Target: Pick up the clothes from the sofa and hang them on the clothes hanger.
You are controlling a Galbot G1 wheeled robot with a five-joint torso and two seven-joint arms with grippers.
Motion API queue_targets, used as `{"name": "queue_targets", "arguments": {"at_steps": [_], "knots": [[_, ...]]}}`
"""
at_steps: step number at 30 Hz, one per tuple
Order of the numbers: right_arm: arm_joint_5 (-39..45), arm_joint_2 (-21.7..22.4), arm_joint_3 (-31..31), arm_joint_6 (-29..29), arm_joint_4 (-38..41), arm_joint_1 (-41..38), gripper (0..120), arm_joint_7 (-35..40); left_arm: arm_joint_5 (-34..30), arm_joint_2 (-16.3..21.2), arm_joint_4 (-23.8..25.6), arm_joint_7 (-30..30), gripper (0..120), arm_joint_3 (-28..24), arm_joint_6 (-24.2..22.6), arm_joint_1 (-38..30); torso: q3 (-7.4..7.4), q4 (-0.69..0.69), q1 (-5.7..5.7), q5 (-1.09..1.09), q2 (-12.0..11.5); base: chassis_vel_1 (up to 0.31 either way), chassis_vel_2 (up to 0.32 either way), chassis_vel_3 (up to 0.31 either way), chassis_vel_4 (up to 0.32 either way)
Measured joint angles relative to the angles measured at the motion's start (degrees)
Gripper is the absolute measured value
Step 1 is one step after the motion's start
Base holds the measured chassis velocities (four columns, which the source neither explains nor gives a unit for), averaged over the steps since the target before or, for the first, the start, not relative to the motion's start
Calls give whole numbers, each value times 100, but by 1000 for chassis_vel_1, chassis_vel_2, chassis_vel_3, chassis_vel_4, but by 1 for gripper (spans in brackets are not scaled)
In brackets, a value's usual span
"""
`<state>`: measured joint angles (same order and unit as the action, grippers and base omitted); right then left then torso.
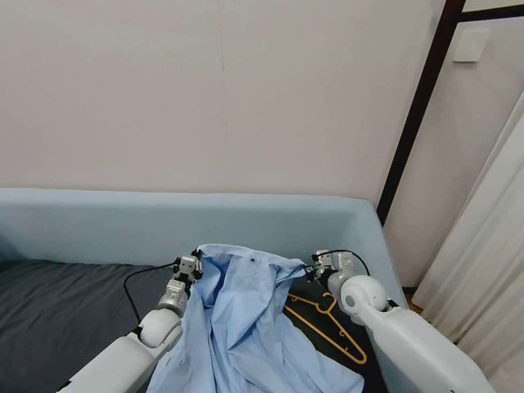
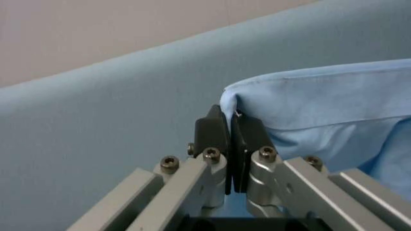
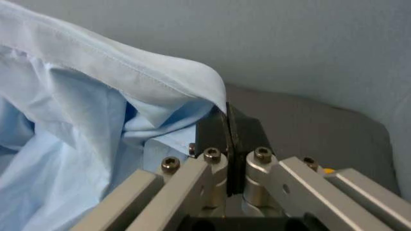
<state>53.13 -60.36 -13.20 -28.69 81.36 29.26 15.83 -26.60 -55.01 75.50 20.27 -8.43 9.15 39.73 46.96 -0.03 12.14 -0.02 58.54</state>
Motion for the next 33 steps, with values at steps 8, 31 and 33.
{"name": "queue_targets", "arguments": {"at_steps": [8,31,33], "knots": [[-602,-23,-194,105,-253,-82,14,-104,-39,-95,-80,-3,0,83,4,34,-1,-2,0,0,0,0,0,0,0],[-1549,669,1251,293,280,2014,97,-1207,136,20,10,-204,0,94,371,328,-1,1,-1,1,1,0,0,0,0],[-1599,532,1164,383,-130,1880,100,-1316,191,54,47,-268,0,76,435,349,-1,1,-1,-2,1,0,0,0,0]]}}
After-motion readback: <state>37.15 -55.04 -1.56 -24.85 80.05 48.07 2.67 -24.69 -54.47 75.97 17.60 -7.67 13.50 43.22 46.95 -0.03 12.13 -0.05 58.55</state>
